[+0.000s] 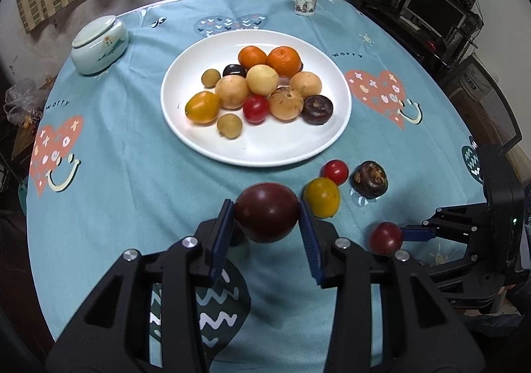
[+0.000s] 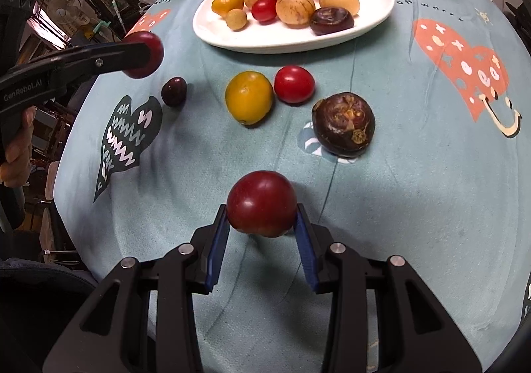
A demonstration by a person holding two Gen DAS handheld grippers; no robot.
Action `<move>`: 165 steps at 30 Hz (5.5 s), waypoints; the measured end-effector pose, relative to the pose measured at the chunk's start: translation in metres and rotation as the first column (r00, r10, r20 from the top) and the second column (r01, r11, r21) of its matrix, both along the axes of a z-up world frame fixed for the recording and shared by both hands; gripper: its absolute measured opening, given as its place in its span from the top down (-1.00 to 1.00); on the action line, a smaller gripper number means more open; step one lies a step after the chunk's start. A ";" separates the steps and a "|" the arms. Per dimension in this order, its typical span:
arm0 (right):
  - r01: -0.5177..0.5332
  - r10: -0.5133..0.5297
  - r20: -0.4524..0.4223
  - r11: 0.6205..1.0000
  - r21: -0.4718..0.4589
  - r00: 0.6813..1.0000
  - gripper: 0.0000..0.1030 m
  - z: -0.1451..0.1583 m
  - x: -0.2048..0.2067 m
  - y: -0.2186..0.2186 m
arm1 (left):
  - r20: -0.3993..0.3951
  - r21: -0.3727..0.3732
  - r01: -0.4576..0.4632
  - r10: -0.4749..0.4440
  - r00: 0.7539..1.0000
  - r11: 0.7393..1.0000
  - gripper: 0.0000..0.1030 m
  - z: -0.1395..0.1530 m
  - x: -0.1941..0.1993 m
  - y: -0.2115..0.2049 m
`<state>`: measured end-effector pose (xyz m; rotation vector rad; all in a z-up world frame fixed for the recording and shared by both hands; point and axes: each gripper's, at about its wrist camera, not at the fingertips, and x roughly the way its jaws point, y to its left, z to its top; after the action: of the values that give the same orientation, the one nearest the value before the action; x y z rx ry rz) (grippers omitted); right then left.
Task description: Organize fruits
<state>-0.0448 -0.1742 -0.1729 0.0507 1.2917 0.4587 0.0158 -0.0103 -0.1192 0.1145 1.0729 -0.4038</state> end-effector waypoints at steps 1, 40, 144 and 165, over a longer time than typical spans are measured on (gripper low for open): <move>0.000 0.000 -0.002 1.000 0.000 1.000 0.23 -0.001 0.000 0.000 | 0.001 0.001 0.002 -0.002 1.000 1.000 0.22 0.000 0.001 -0.001; -0.020 0.019 0.067 1.000 0.019 0.998 0.23 0.023 0.006 0.004 | 0.047 -0.002 0.031 -0.031 0.998 1.000 0.22 0.018 0.000 -0.013; 0.034 -0.036 0.056 0.999 0.029 0.998 -0.29 0.025 -0.018 0.000 | -0.025 0.078 -0.143 0.145 0.989 0.987 -0.43 -0.037 -0.027 0.028; 0.089 -0.089 0.018 0.996 0.019 0.996 -0.01 0.005 0.040 0.029 | -0.046 0.037 -0.121 0.123 0.991 0.992 0.42 -0.034 0.000 0.033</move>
<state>-0.0049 -0.1448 -0.1678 0.1188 1.2617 0.3937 0.0160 0.0231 -0.1529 0.0691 1.1288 -0.2793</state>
